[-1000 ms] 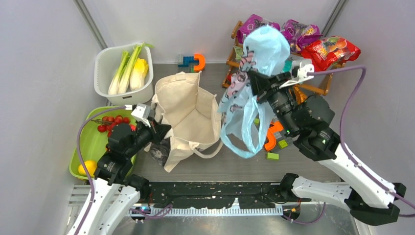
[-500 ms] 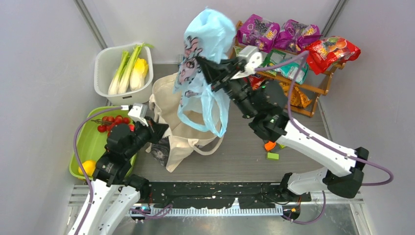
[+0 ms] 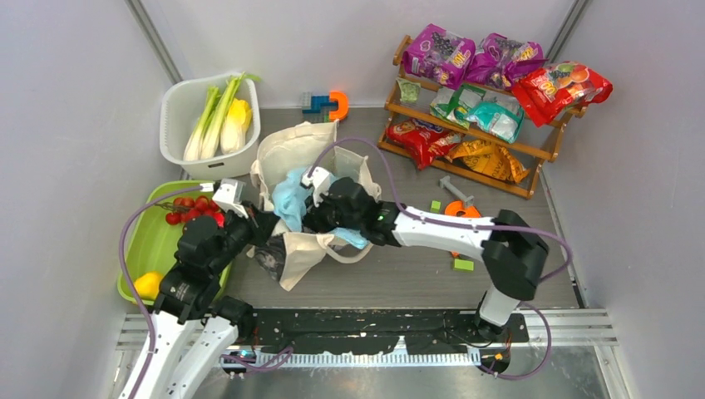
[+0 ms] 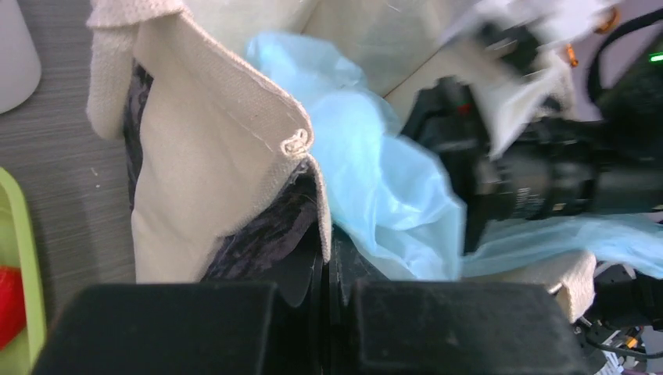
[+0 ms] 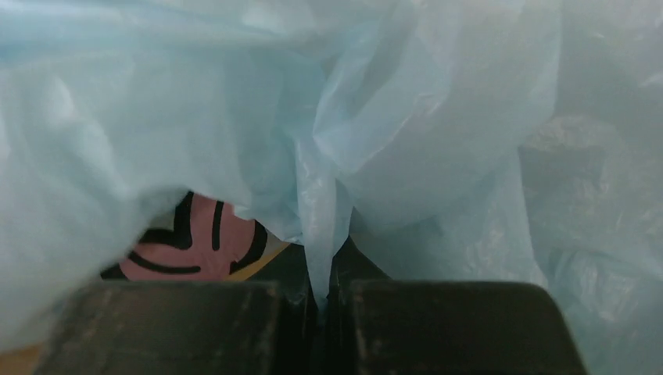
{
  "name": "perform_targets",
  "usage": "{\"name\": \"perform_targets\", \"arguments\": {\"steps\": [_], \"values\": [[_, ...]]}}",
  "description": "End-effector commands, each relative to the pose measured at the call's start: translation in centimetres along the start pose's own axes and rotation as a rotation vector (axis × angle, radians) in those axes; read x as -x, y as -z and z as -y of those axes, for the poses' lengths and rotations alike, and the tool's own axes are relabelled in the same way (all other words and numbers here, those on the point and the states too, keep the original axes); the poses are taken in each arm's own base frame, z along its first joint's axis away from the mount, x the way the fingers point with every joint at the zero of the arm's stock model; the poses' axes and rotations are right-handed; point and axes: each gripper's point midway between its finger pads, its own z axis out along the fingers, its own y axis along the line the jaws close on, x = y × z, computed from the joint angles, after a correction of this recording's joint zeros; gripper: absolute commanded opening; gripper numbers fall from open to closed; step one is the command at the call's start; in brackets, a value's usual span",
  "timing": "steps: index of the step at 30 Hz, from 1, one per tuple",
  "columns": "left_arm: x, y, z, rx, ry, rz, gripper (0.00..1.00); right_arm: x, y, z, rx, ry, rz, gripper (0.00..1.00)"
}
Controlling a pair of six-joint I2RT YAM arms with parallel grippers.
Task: Untie the knot of the grocery bags and take out the mixed food
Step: Place the takeout bag at the takeout bag.
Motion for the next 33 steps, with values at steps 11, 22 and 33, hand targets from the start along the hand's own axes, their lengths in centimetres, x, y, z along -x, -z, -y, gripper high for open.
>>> {"name": "perform_targets", "arguments": {"steps": [11,22,33], "values": [[2.5,1.6,1.8,-0.091,-0.084,0.122,0.0,-3.7,-7.2,8.0,-0.338,0.027,-0.313,0.05],[3.4,1.6,1.4,-0.054,-0.024,0.145,0.0,-5.6,-7.9,11.5,-0.462,0.018,-0.352,0.17],[2.3,0.8,0.5,-0.004,0.051,0.117,0.0,6.7,-1.8,6.7,-0.304,0.068,-0.176,0.96]]}}
